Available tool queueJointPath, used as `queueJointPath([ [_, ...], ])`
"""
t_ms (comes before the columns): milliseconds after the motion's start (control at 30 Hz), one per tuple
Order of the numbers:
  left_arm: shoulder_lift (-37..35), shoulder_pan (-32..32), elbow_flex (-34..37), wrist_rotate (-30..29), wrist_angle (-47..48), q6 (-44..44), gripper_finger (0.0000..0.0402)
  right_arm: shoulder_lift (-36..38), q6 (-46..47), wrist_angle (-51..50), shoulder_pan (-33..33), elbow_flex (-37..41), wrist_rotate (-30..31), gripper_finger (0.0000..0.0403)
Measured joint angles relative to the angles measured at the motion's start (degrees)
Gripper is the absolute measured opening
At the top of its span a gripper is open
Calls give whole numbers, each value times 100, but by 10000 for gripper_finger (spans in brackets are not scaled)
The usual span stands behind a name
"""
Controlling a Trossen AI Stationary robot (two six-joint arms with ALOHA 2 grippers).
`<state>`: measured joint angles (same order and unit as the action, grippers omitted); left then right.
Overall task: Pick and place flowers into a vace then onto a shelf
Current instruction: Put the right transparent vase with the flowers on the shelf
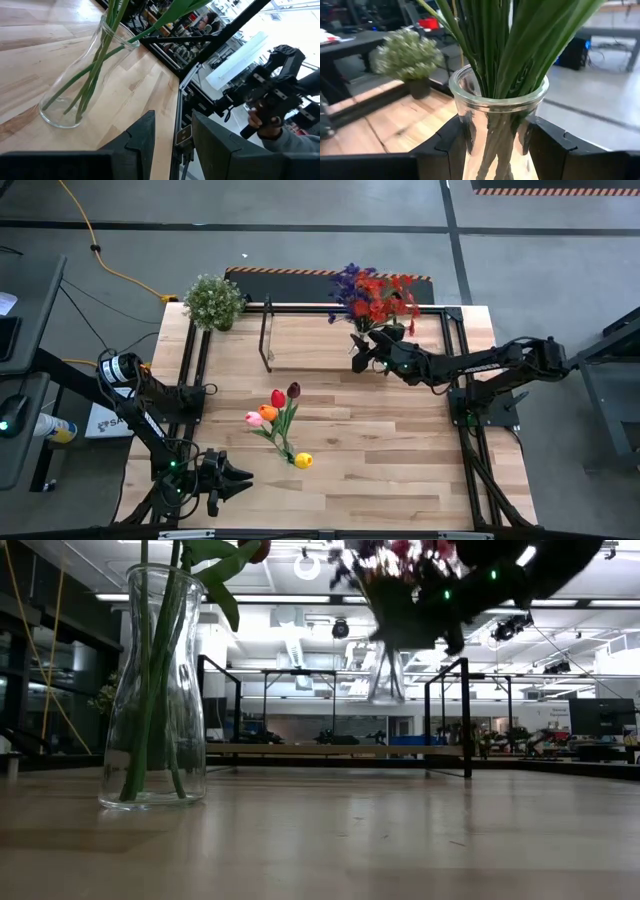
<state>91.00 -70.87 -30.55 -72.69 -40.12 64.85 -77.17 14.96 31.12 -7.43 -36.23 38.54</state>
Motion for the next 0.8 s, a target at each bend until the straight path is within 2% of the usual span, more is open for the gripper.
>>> queueJointPath([
  [200,0,0,0,0,2,-3,163,13,-518,-903,10,-630,139,161],
  [367,0,0,0,0,40,-12,163,-69,-586,-1089,12,-945,140,161],
  [533,0,2,0,0,130,-16,163,-619,-582,-1188,12,-1112,58,161],
  [700,0,2,0,0,129,-23,163,-1214,-601,-1135,10,-1390,512,161],
  [800,0,2,0,0,127,-28,163,-1480,-491,-758,-13,-1475,455,161],
])
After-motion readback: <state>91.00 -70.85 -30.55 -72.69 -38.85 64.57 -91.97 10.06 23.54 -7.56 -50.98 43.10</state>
